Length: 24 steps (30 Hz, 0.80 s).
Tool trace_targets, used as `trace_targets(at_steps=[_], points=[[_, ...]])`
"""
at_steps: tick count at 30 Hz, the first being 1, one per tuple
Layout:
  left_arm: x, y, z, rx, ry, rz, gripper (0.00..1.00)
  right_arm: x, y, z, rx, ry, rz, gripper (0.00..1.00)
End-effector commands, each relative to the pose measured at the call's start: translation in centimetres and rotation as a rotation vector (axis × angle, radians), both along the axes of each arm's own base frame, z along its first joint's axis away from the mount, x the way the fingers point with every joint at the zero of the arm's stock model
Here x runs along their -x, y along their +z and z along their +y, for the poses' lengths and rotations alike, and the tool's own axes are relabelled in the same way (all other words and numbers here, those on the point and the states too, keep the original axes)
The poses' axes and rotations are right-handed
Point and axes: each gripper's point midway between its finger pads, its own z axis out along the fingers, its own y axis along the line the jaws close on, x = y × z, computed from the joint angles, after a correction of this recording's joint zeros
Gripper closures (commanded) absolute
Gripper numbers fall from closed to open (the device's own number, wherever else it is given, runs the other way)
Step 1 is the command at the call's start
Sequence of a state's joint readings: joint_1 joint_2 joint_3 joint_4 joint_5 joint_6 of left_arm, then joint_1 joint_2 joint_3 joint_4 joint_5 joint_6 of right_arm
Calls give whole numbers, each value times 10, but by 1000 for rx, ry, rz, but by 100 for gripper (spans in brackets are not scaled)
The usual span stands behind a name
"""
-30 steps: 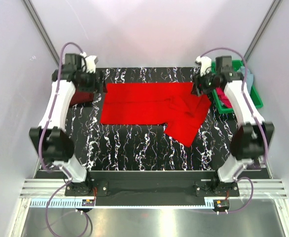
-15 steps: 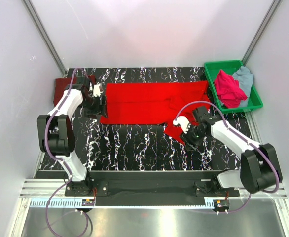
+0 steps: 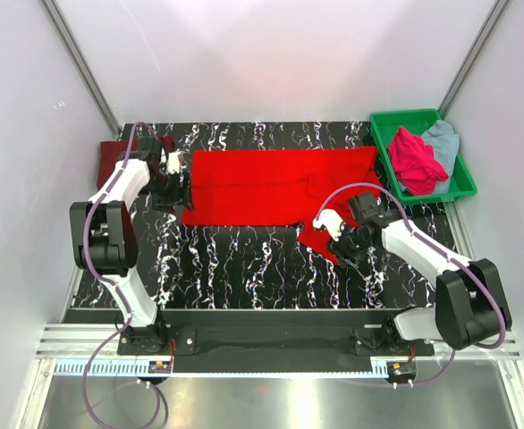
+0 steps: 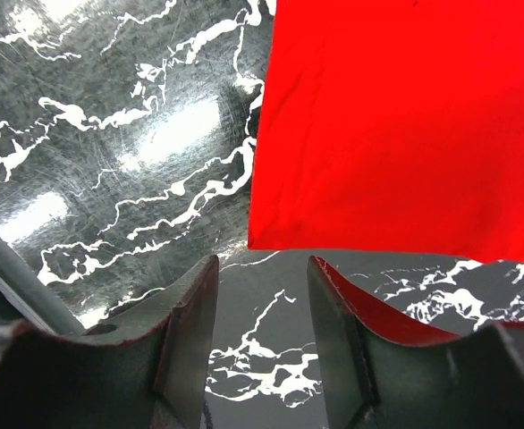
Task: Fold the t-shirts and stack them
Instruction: Fold the tshirt
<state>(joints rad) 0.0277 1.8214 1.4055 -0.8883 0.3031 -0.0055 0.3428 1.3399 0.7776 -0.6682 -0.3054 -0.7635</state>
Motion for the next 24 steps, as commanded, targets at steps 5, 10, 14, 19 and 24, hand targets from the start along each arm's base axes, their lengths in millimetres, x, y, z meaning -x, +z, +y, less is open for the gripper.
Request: trace_targets(at_steps=[5, 10, 14, 19, 24], points=[[-20, 8, 6, -11, 14, -53, 29, -4, -8, 7, 5, 51, -8, 50], [-22, 6, 7, -12, -1, -53, 29, -4, -13, 7, 19, 69, -3, 54], [-23, 6, 7, -12, 0, -54, 29, -4, -18, 5, 40, 70, 6, 62], [-23, 5, 8, -13, 4, -52, 30, -8, -21, 3, 60, 83, 0, 75], [-24, 7, 12, -19, 7, -54, 30, -14, -13, 3, 63, 81, -23, 96]])
